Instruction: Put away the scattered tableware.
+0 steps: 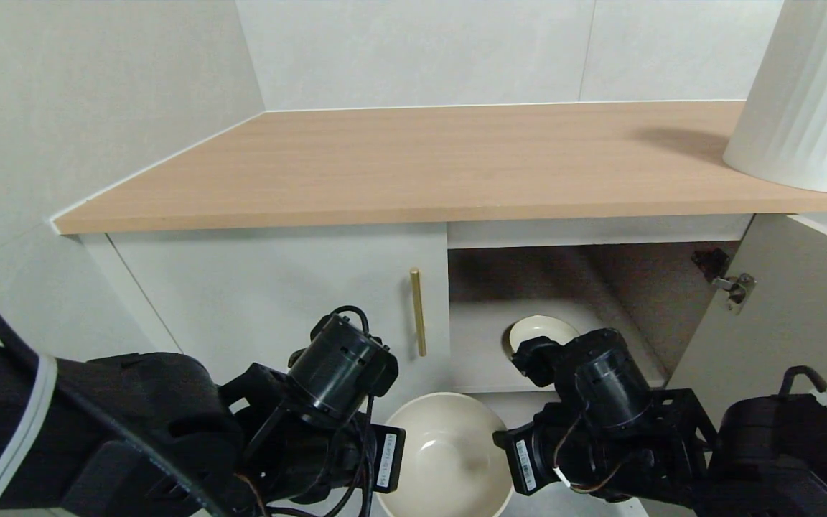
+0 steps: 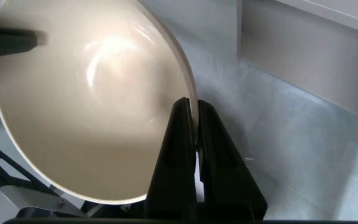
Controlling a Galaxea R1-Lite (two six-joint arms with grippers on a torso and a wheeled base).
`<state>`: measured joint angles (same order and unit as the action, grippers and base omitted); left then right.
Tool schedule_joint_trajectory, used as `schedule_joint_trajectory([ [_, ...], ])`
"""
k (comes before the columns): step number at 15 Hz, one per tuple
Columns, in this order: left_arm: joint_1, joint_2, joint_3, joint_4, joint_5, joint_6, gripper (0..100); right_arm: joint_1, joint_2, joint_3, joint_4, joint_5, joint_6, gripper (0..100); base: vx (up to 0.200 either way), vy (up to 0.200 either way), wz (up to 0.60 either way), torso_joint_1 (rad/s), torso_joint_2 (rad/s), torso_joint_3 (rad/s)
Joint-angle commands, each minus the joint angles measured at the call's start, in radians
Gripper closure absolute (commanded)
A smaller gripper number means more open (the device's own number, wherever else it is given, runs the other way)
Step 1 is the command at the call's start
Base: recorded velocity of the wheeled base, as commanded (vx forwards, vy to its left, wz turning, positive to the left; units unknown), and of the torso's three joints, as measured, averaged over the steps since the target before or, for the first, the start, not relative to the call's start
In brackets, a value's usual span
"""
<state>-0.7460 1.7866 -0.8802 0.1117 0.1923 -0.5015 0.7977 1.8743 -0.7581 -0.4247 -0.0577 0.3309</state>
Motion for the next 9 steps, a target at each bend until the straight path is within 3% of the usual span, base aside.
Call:
schedule_joint_trajectory([
  [1,0.0,-0.003,0.0,0.006,0.006,0.0,100,0.0,0.003,0.0,0.004,-0.004,-0.001,100,0.0,0.0,0.0,0.0,0.0,0.0],
  [4,0.0,-0.004,0.0,0.006,0.006,0.0,100,0.0,0.003,0.0,0.004,-0.004,-0.001,100,0.0,0.0,0.0,0.0,0.0,0.0],
  [5,0.0,-0.006,0.0,0.006,0.006,0.0,0,0.0,0.003,0.0,0.004,-0.004,-0.001,100,0.0,0.0,0.0,0.0,0.0,0.0],
  [9,0.0,-0.006,-0.003,0.006,0.006,-0.002,0,0.0,0.005,0.0,0.006,-0.004,-0.003,100,0.0,0.0,0.0,0.0,0.0,0.0],
])
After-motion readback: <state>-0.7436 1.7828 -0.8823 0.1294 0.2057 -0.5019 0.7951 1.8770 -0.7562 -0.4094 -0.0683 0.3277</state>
